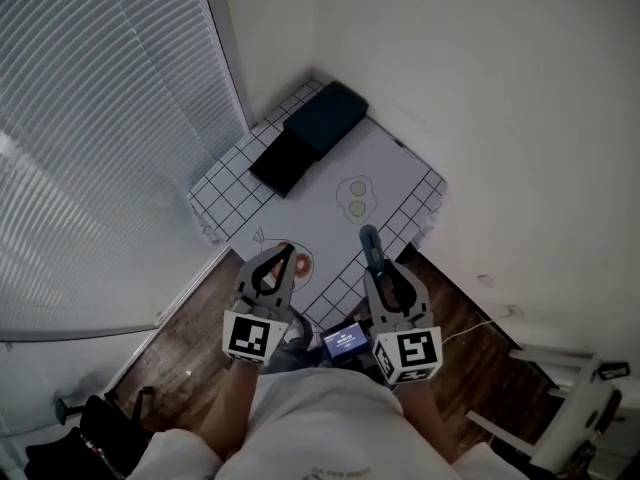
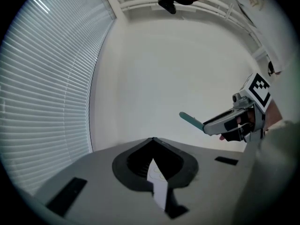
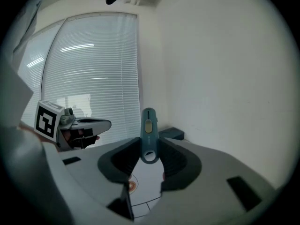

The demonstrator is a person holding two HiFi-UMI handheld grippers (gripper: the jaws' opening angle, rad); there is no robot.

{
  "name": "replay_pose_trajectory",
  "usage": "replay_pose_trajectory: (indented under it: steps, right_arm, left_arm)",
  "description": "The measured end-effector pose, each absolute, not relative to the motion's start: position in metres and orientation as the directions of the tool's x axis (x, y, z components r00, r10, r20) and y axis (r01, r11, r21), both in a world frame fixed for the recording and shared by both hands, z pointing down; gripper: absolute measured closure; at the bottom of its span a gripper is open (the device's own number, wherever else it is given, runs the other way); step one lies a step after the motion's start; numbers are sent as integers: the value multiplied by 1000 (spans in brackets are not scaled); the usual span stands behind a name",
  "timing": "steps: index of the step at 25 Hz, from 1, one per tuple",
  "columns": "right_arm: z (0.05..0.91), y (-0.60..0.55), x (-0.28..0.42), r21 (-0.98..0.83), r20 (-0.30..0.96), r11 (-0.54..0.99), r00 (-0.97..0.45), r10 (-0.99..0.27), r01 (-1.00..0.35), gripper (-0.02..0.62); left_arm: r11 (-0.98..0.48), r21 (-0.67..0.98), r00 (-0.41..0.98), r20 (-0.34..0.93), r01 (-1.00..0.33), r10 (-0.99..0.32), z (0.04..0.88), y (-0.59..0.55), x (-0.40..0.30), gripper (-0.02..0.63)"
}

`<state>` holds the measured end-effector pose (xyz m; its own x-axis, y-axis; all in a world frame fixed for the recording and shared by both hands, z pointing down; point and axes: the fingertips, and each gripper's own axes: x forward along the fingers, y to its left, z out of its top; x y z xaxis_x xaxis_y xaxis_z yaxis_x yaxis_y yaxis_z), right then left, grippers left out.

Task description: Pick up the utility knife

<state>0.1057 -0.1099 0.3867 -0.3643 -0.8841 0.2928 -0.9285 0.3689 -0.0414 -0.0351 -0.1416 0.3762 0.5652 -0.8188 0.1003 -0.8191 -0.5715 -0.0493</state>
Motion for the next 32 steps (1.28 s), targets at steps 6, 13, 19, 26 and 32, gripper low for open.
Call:
replay_pose_trajectory:
  steps: [6, 13, 19, 26, 32]
  right_arm:
    - [363, -111, 106, -46, 219, 386, -386, -896, -921, 459]
    - [356, -112, 104, -67, 173, 393, -399, -900, -917, 459]
    - [358, -116, 106, -66, 182, 380, -386, -905, -923, 459]
    - [359, -121, 104, -73, 176, 387, -394, -902, -919, 459]
    - [356, -126, 101, -61, 180, 402, -406, -896, -914, 459]
  left_arm:
    - [-552, -72, 551, 39, -831, -834, 347, -144, -36, 600]
    - [-534, -83, 535, 14, -841, -845, 338, -149, -39, 600]
    - [-532, -76, 532, 20, -843, -846, 340, -149, -40, 600]
    - [-518, -78, 518, 21, -852, -855, 340, -152, -47, 600]
    - [-514, -66, 513, 26, -855, -858, 340, -156, -47, 600]
